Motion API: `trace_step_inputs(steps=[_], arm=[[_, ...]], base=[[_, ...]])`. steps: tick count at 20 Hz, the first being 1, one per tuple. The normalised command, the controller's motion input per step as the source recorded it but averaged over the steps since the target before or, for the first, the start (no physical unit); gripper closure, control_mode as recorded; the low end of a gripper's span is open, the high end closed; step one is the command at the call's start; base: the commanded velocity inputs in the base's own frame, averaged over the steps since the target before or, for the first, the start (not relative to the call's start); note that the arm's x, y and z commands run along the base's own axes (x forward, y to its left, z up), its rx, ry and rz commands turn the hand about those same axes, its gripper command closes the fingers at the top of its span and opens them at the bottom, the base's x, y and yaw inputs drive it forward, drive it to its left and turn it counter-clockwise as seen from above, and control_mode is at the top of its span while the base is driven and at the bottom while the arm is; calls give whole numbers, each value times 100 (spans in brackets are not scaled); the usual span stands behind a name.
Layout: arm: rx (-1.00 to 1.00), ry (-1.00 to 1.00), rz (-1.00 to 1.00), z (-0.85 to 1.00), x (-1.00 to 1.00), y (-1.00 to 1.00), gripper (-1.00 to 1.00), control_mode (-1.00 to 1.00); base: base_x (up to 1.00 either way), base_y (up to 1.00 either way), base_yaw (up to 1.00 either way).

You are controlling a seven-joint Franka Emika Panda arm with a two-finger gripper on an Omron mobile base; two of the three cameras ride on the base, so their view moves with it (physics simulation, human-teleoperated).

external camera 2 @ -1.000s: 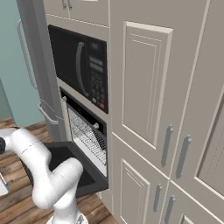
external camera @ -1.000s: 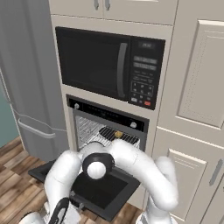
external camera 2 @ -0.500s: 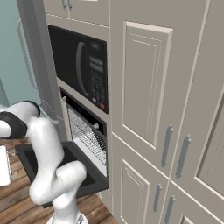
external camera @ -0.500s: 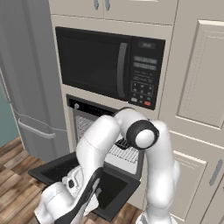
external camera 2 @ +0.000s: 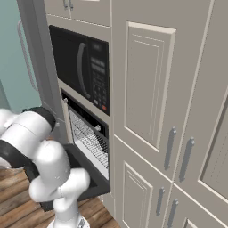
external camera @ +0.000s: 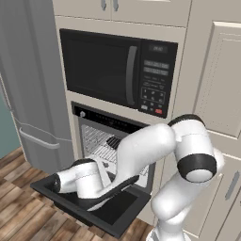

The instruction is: Take the baked cake out of the oven and place it on the plate for cooling. Then close the oven door.

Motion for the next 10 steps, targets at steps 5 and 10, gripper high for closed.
trace_step_inputs(steps=[5,10], arm=[[-1,78,6,-41,72,-30,-100,-100],[-8,69,11,-57,26,-23,-100,-100]], base=[[0,0,0],[0,0,0]])
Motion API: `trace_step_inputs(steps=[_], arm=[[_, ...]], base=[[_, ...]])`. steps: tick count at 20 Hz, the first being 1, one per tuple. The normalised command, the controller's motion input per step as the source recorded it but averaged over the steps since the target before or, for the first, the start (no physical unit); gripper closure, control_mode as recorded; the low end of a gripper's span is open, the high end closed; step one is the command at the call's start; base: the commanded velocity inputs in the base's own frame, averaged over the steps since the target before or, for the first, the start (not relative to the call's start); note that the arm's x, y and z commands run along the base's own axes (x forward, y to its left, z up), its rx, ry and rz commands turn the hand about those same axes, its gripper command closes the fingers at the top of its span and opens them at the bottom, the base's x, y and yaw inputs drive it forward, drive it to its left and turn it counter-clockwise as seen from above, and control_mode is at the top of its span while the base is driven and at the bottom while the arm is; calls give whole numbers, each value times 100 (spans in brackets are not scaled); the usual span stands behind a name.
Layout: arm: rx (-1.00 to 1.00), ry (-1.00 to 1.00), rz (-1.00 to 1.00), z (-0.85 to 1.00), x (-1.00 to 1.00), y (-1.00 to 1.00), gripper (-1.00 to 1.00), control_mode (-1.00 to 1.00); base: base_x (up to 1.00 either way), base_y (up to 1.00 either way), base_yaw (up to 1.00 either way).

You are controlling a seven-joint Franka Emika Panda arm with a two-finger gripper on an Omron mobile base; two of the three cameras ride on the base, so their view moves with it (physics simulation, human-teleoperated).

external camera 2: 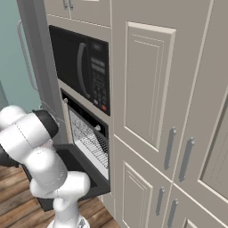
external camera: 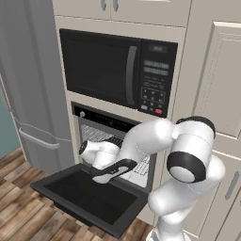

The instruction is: Take the baked cake out of the oven and place it on the plate for cooling. Then close the oven door.

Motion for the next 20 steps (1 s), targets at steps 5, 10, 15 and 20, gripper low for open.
trace_step_inputs(steps=[5,10,15,20], arm=[[-18,15,18,-39,19,-7,-100,-100],[-18,-2,20,-19,43,-10,-100,-100],[-15,-7,9,-35,40,-1,-100,-100],[-1,-4,0,-2,51,0,-100,-100]], base=[[0,0,0],[0,0,0],[0,0,0],[0,0,0]])
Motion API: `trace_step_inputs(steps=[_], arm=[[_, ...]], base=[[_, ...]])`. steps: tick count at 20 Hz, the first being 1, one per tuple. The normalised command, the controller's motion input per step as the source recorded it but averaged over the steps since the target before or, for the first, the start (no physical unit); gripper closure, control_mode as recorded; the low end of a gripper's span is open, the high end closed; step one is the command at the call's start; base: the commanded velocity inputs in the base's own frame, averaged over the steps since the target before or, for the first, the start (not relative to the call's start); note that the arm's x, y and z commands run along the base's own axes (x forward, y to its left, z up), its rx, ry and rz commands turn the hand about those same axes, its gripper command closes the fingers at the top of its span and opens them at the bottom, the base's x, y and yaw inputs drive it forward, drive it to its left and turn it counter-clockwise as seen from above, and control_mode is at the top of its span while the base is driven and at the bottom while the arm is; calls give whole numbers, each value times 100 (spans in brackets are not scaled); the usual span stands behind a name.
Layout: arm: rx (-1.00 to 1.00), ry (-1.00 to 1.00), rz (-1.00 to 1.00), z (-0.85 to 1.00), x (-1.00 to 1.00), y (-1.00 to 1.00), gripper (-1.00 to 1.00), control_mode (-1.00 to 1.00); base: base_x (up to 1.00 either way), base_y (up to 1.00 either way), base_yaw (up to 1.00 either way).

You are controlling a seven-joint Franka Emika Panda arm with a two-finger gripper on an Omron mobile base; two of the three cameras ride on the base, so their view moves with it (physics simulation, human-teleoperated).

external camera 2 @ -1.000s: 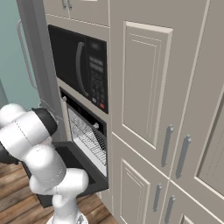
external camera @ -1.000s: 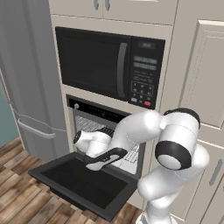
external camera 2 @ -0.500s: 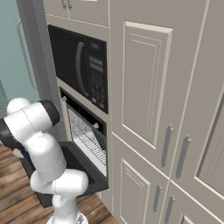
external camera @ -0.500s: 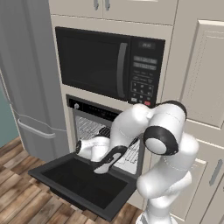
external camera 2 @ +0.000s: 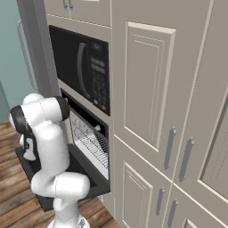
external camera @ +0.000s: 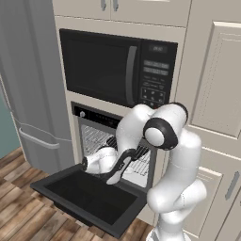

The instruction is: Take the baked cake out of the oven and place it on the plate for cooling. Then close the oven door.

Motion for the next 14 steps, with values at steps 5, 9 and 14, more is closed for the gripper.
trace_step_inputs(steps=[5,9,14], arm=[[0,-5,0,-17,49,0,-100,-100],[0,-14,0,-46,32,-8,-100,-100],[0,-24,4,-23,21,-9,-100,-100]], base=[[0,0,0],[0,0,0],[0,0,0]])
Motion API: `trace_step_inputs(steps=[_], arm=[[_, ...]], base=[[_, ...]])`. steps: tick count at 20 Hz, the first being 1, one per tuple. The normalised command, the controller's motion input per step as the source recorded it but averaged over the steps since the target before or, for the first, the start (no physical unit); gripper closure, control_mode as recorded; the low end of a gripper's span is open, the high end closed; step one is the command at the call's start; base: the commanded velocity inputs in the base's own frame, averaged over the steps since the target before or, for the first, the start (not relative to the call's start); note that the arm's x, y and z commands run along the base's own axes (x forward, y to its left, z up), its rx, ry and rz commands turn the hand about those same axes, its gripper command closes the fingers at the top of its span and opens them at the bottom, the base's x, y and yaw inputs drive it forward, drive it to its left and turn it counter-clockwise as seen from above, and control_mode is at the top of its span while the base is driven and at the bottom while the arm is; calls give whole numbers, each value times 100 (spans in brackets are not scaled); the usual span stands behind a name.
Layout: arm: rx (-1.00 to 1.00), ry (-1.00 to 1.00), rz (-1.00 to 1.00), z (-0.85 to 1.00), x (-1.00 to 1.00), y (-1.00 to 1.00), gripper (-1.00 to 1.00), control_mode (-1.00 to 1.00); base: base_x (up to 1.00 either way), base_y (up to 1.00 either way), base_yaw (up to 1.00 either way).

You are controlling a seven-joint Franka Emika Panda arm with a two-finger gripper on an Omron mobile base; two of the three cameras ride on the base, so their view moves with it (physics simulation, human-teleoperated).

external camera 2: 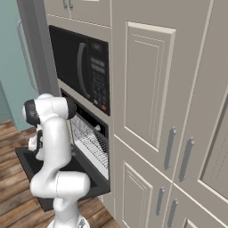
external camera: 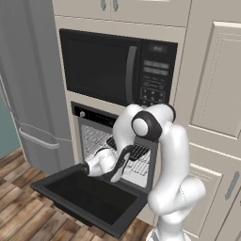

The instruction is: Take the baked cake out of the oven and place it on the plate for cooling. Then close the oven door.

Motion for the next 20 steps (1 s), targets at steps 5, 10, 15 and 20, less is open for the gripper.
trace_step_inputs(steps=[5,10,15,20], arm=[[1,-9,1,-5,45,-8,-100,-100],[4,1,0,-15,62,-15,-100,-100],[3,1,0,-45,45,-4,-100,-100],[7,1,0,-62,36,-10,-100,-100]], base=[[0,0,0],[0,0,0],[0,0,0],[0,0,0]])
